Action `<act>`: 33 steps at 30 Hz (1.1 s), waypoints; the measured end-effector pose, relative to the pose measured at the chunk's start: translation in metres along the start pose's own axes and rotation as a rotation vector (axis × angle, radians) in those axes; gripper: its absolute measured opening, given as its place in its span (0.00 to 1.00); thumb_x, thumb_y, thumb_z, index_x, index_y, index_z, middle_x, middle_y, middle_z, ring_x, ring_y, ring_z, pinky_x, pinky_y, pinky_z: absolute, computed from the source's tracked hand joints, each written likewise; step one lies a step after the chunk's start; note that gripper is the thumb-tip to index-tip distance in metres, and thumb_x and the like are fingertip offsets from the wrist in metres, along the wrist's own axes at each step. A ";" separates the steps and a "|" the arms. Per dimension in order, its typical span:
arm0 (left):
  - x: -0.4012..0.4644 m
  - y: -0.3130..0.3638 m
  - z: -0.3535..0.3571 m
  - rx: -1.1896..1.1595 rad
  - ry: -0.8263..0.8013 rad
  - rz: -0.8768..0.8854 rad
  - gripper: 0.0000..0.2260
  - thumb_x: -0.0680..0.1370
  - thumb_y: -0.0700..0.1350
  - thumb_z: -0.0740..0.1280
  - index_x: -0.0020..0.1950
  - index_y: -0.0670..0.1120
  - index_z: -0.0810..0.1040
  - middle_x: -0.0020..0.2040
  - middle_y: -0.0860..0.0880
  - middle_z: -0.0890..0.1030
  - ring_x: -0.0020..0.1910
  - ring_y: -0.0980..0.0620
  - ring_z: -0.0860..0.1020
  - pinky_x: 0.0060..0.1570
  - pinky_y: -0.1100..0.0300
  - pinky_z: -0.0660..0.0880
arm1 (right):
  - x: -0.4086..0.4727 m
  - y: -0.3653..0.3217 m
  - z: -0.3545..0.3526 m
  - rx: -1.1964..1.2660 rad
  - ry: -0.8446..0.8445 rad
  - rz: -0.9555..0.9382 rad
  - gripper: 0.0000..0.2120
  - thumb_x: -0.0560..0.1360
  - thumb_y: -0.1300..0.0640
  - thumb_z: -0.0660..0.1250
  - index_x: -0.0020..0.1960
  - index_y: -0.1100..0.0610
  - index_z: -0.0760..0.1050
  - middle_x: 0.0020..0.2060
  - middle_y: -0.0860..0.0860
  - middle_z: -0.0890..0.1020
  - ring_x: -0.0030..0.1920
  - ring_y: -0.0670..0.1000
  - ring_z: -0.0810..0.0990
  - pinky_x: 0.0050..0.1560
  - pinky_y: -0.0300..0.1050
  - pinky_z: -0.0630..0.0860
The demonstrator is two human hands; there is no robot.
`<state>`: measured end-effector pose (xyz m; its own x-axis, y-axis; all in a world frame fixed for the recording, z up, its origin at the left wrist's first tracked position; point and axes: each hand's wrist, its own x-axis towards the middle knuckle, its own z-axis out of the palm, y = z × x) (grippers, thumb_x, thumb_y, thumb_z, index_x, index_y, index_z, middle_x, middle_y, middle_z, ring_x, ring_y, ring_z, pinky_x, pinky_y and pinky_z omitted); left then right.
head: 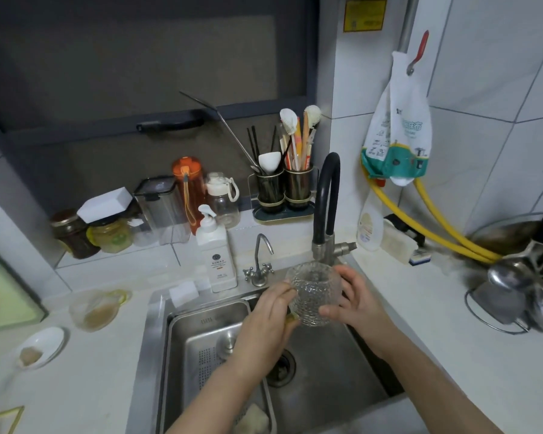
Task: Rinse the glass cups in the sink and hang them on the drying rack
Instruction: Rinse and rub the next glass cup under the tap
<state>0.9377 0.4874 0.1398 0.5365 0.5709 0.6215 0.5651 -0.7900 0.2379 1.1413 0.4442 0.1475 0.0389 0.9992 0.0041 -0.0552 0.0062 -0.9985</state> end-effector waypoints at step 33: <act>-0.062 0.072 -0.028 -0.779 0.263 -1.023 0.25 0.69 0.34 0.74 0.59 0.48 0.68 0.59 0.49 0.76 0.56 0.54 0.77 0.58 0.58 0.77 | -0.021 -0.001 0.031 -0.130 -0.309 0.033 0.33 0.65 0.65 0.77 0.65 0.49 0.67 0.58 0.45 0.76 0.50 0.37 0.81 0.44 0.34 0.79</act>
<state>0.9279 0.3889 0.1390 -0.1039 0.9945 0.0088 0.0855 0.0001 0.9963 1.1098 0.4245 0.1505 -0.2659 0.9635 -0.0320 0.0768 -0.0119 -0.9970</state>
